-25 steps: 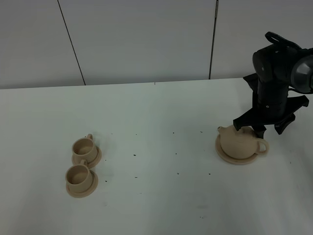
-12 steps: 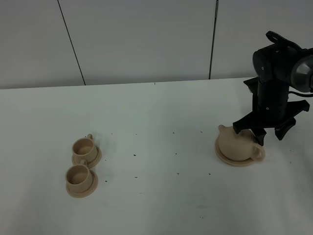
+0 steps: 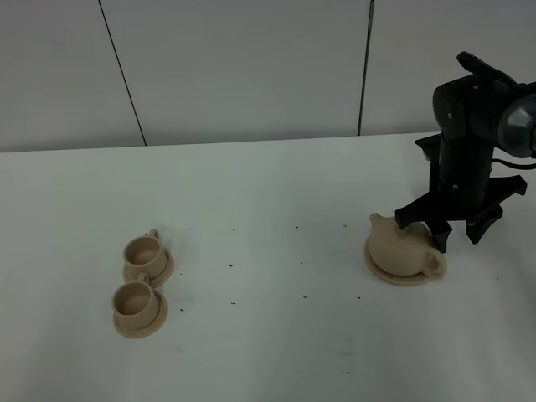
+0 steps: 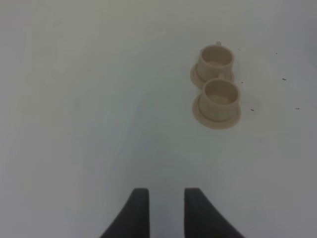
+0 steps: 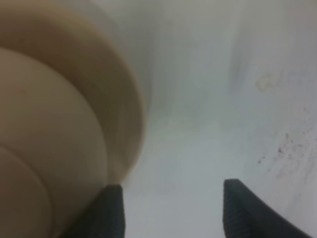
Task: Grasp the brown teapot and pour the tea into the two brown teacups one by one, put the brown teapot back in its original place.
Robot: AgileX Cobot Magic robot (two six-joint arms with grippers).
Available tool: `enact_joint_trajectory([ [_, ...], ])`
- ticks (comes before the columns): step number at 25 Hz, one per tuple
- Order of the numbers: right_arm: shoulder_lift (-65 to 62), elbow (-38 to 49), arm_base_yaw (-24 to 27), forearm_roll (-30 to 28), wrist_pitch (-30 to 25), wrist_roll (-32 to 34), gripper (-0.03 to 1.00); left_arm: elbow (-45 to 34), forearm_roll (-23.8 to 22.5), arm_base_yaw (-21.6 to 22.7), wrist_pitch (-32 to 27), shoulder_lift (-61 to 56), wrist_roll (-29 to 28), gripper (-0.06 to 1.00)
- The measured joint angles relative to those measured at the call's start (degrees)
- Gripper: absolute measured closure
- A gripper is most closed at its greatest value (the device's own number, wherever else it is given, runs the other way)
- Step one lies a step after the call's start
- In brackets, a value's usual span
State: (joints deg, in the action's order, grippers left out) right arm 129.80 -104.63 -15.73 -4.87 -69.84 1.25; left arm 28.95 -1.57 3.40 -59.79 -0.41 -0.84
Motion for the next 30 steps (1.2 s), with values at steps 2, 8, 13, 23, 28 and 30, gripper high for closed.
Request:
enact_joint_trajectory([
  [2, 0.0, 0.0, 0.0, 0.0, 0.0, -0.1, 0.53, 0.0, 0.0, 0.0, 0.0, 0.0, 0.0, 0.70],
  [8, 0.0, -5.0, -0.1, -2.5, 0.0, 0.8, 0.53, 0.0, 0.0, 0.0, 0.0, 0.0, 0.0, 0.70],
  [13, 0.0, -12.2, -0.1, -3.8, 0.2, 1.0, 0.53, 0.0, 0.0, 0.0, 0.0, 0.0, 0.0, 0.70],
  [23, -6.9, -12.0, -0.1, 11.2, 0.3, -11.3, 0.56, 0.0, 0.0, 0.0, 0.0, 0.0, 0.0, 0.70],
  [28, -14.6, -4.4, -0.1, 11.3, 0.3, -14.5, 0.57, 0.0, 0.0, 0.0, 0.0, 0.0, 0.1, 0.70],
  [30, -16.9, 0.5, -0.1, 11.3, 0.2, -15.1, 0.57, 0.0, 0.0, 0.0, 0.0, 0.0, 0.1, 0.70],
])
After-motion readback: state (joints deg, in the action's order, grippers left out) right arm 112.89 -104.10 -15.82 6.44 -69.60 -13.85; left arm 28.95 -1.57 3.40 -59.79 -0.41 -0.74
